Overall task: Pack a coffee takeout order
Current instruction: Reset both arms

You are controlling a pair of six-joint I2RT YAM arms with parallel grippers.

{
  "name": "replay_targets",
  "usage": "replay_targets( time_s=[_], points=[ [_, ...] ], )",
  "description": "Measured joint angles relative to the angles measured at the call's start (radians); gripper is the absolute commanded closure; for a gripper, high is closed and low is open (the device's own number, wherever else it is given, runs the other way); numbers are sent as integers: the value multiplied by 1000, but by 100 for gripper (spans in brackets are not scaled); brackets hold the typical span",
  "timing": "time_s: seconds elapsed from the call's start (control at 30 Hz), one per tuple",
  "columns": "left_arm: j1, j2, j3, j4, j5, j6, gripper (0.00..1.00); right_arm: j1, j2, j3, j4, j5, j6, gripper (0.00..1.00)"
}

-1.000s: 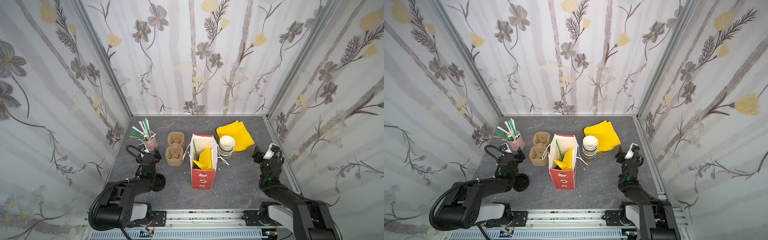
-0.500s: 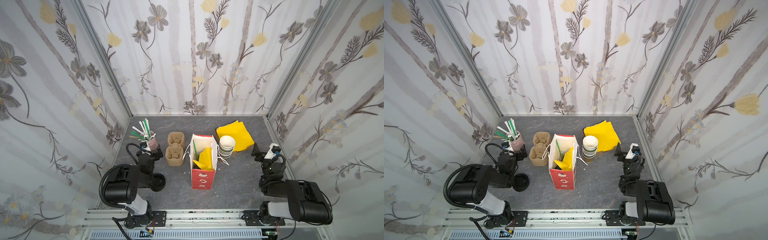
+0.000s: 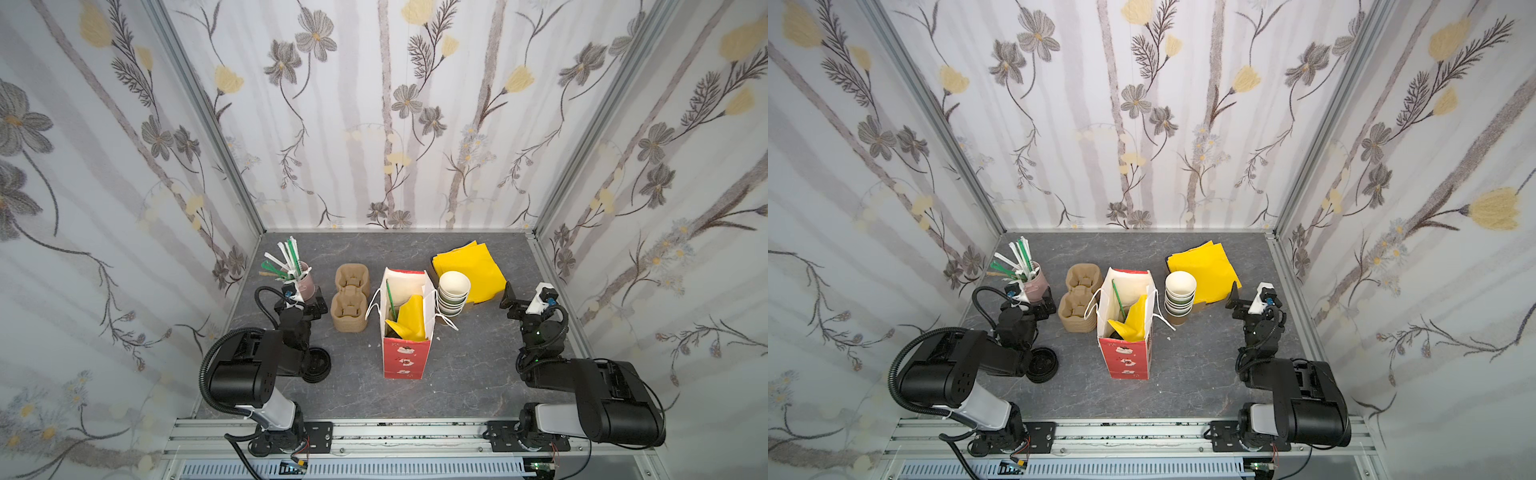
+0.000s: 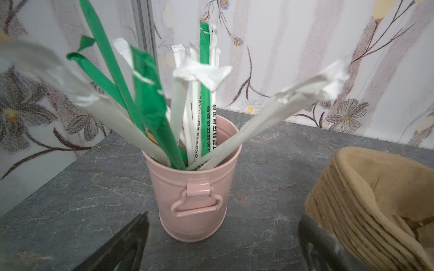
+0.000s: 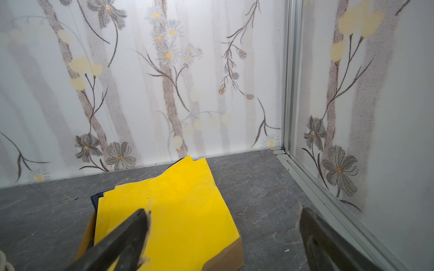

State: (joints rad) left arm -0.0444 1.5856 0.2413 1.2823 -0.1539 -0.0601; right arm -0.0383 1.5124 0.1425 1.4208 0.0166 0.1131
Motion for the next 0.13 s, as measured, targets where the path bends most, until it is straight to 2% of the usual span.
replay_targets(
  time_s=[0.13],
  points=[
    [1, 2, 0, 0, 0, 0, 0, 13, 0, 10, -27, 27, -4, 0]
  ],
)
